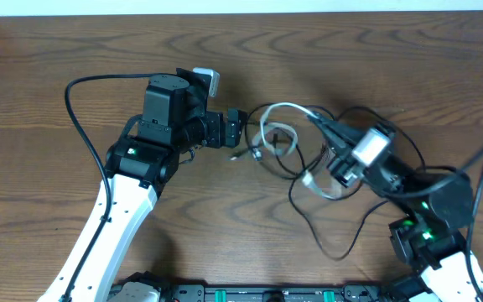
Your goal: Untangle cables
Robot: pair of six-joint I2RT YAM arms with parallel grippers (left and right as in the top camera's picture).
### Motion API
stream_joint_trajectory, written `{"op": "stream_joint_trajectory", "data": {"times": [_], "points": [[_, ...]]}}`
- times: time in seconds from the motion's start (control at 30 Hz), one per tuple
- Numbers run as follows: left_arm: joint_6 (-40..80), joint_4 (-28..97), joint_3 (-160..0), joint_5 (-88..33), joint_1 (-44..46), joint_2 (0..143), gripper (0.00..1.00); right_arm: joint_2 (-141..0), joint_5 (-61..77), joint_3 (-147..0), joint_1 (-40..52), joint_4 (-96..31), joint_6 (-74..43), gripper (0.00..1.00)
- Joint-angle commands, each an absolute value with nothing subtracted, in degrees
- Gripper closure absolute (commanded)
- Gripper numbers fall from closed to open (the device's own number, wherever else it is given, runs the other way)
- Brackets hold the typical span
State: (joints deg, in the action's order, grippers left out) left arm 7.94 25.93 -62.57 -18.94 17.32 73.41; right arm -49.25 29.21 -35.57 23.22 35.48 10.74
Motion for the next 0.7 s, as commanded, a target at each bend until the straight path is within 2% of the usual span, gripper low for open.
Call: {"op": "stream_joint_trajectory", "data": {"times": [0.0,0.2,0.43,0.67], "points": [[8.4,26.1,-63.9,-18.3,17.2,73.7,0.0,-48.2,25.4,-36.0,23.6,37.7,10.3,0.99],[8.4,26.1,-63.9,-18.3,17.2,73.7,0.0,-48.3,23.6,-36.0,23.6,39.2,10.3,0.99],[8.4,26.1,-63.8,-18.3,17.2,73.7,0.0,-48.3,9.5,-36.0,23.6,54.2,10.7,0.99],[8.4,26.2,-63.8,-18.3,17.2,73.7,0.0,-48.4,-10.7,-37.1,18.1,52.0,25.0,0.99]]}}
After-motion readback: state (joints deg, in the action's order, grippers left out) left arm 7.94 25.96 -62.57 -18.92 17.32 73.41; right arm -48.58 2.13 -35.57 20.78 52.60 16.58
